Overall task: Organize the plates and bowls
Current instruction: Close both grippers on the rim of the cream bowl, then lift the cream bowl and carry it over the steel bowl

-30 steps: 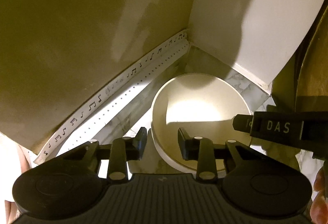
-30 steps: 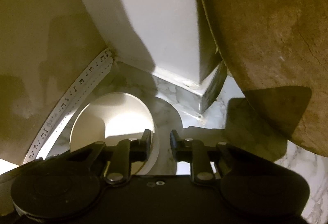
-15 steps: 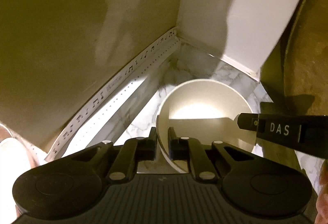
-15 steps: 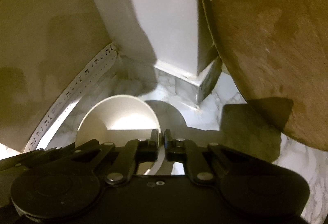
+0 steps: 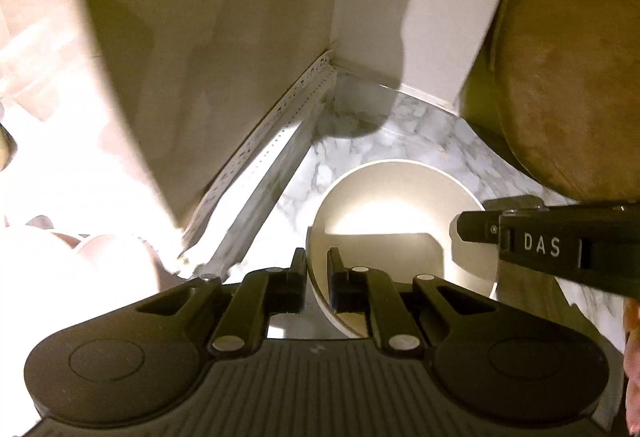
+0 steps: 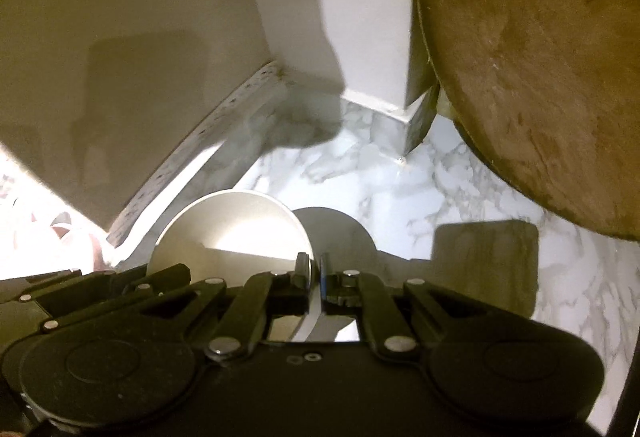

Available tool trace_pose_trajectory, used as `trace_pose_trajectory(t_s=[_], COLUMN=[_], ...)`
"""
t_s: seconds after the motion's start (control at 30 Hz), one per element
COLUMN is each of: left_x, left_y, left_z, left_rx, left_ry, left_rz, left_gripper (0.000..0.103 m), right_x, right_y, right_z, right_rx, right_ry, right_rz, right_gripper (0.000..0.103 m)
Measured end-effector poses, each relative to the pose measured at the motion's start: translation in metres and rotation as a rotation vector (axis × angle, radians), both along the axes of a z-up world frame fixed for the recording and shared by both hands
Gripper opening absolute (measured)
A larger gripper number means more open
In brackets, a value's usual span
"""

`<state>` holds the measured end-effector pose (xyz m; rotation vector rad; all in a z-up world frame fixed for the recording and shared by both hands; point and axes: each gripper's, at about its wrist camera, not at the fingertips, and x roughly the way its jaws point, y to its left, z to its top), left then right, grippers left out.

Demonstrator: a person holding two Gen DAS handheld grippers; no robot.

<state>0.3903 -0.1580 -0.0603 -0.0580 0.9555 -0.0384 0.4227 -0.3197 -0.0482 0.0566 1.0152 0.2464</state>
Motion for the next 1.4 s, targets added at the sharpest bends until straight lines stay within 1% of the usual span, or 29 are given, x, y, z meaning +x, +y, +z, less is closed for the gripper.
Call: trace_pose_trajectory(t_s=[0.07,0.27,0.47,0.7,0.93,1.4], left_x=[-0.016,-0.059,-0.100,-0.146,-0.190,-0.260], left_y=[0.006,0.028,0.052,0.085,0.118,0.188], left_z=[0.008,0.030,0.048,0.071,0.087,0.093], left_rx=[0.011,0.000,-0.005,0.004,0.021,0.037], left_ry=[-0.012,-0.025,-0.032,-0.054,-0.074,-0.043], left_rz=[-0.023,-0.056,-0.067,-0.061,-0.024,0.089], left_gripper=[0.010,0.010,0.010,0.010,0.010,0.010], right_x=[-0.014,-0.060,-0.097,-0.133,-0.163,-0.219], right_y=[0.005,0.028,0.053,0.086,0.122,0.202], right_z=[0.007,0.027,0.045,0.064,0.074,0.072], right_rx=[0.002,-0.019,-0.024,-0.014,-0.005,0.009], right_ry=[-0.006,-0.038,-0.049,-0.066,-0.077,-0.059], right_rz=[0.002,0.006,0.031,0.094,0.162,0.327], right_gripper=[0.005,0.005,0.006,0.006,0.006,0.007])
